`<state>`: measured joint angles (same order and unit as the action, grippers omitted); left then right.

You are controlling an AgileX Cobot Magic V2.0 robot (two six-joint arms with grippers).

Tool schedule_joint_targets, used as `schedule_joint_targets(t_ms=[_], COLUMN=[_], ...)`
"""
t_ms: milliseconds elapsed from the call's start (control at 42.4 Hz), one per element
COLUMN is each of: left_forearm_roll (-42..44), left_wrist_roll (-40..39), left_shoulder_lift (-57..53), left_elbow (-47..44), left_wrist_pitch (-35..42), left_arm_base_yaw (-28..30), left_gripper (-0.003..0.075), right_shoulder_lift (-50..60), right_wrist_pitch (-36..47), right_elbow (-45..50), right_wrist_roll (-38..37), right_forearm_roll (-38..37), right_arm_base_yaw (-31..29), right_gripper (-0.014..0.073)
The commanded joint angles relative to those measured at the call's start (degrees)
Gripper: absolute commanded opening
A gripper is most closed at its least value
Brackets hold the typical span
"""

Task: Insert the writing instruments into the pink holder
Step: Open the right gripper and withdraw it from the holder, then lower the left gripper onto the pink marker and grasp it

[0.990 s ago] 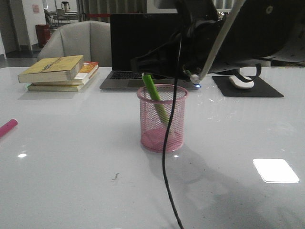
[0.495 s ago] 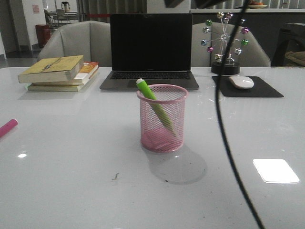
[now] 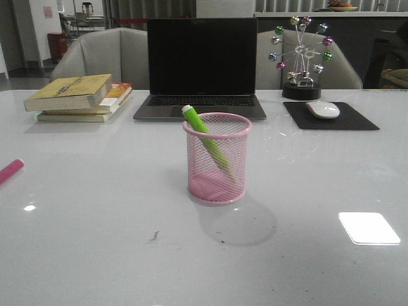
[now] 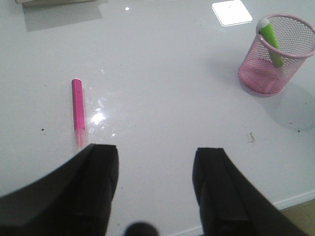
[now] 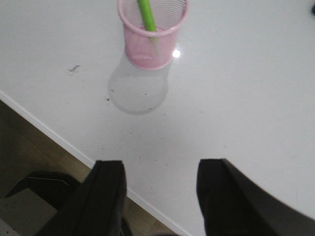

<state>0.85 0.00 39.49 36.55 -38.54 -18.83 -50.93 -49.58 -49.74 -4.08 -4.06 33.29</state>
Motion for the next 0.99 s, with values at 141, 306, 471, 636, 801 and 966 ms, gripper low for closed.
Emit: schedule_joint_targets(t_ms=[141,306,471,636,801,966], left_forearm_roll=[0.0,2.6,3.0,3.0,3.1,3.9], left_wrist_roll=[-1.8,-5.4,-6.2,-6.2,-5.9,-4.8], left_shoulder_lift=[0.9,7.8,18.9,31.0,42.8,53.7], left_elbow=[2.0,5.5,11.0,17.4,25.0,33.0], left_wrist_pitch=[3.5,-1.1,-3.5,-3.5,-4.0,-5.2], left_arm_base_yaw=[-0.5,0.9,4.3,9.2,12.0,12.5], left_gripper=[0.0419,0.0540,0.0559,0.0558,0.0527,0.0468], right_shoulder_lift=[10.8,14.4,14.5,14.5,14.5,14.5], right_wrist_pitch=[6.0,8.2,6.3,6.3,6.3,6.3], right_elbow=[6.1,8.3,8.4,8.4,8.4,8.4], right_wrist_roll=[-2.0,-2.0,-2.0,-2.0,-2.0,-2.0], right_forearm_roll=[-2.0,-2.0,-2.0,-2.0,-2.0,-2.0], right_arm_base_yaw=[-0.4,-0.4,-0.4,-0.4,-0.4,-0.4], right_gripper=[0.0445,0.0445,0.0445,0.0445,0.0445,0.0445])
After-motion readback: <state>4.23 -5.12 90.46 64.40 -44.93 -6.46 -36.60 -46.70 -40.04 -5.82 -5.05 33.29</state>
